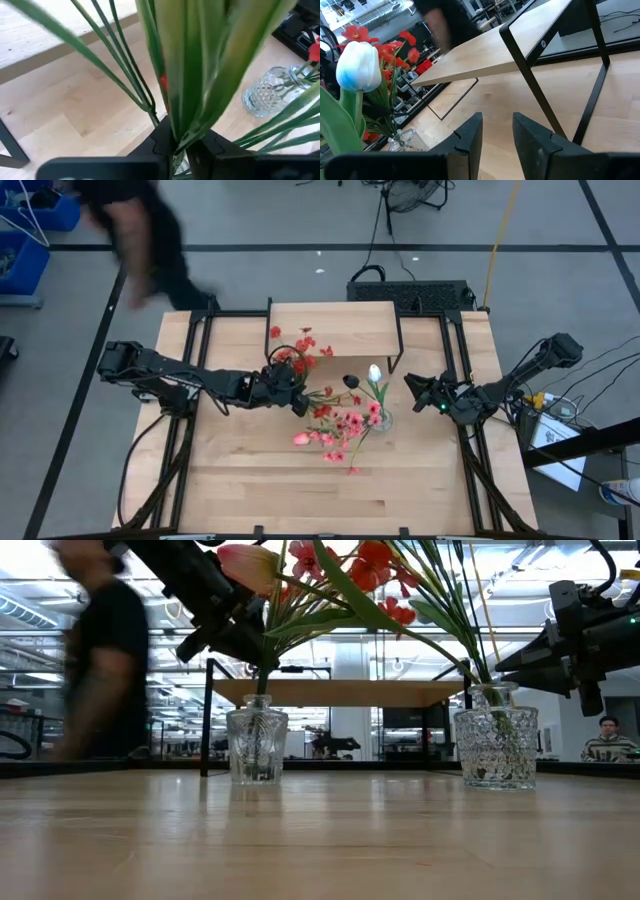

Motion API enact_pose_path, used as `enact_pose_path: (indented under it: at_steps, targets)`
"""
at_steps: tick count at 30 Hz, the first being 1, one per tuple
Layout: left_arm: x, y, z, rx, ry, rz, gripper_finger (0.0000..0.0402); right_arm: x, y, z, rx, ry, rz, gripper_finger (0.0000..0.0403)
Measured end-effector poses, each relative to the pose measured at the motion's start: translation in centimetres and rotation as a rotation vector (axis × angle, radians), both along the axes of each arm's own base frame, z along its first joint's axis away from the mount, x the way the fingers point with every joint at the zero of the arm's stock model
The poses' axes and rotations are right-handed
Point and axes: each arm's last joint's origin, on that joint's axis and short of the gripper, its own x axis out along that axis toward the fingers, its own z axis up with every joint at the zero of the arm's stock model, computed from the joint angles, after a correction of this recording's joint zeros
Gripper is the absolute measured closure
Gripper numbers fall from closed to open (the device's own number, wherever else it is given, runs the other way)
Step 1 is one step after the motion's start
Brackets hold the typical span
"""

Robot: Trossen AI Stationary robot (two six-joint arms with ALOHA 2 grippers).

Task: Pick and place flowers into a vace then onto a shelf
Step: Put the orange flowers into the left transparent vase, then put the right transparent vase on the shelf

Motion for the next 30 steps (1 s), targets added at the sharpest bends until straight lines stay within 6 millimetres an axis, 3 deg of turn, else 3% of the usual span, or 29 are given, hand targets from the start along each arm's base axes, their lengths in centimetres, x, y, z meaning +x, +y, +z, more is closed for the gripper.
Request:
enact_pose_path:
  at_steps: [4, 13, 18, 23, 30]
  targets:
    - [-0.1, -0.5, 0.0, 0.01, 0.002, -0.004, 0.0344, 0.0, 0.0, 0.0, 0.0, 0.0, 0.0, 0.0303]
    - [-0.3, -1.3, -0.1, 0.017, 0.005, -0.01, 0.0192, 0.0, 0.0, 0.0, 0.0, 0.0, 0.0, 0.0303]
    - [-0.7, -1.5, 0.7, -0.035, -0.035, 0.003, 0.0135, 0.0, 0.0, 0.0, 0.0, 0.0, 0.0, 0.0303]
    - [-1.5, -1.5, 1.8, 0.006, -0.073, 0.036, 0.011, 0.0, 0.0, -0.1, -0.005, 0.007, 0.0, 0.0303]
    - [-2.1, -1.4, 2.9, -0.02, -0.104, 0.025, 0.0117, 0.1, 0.1, -0.3, -0.008, 0.02, -0.002, 0.0303]
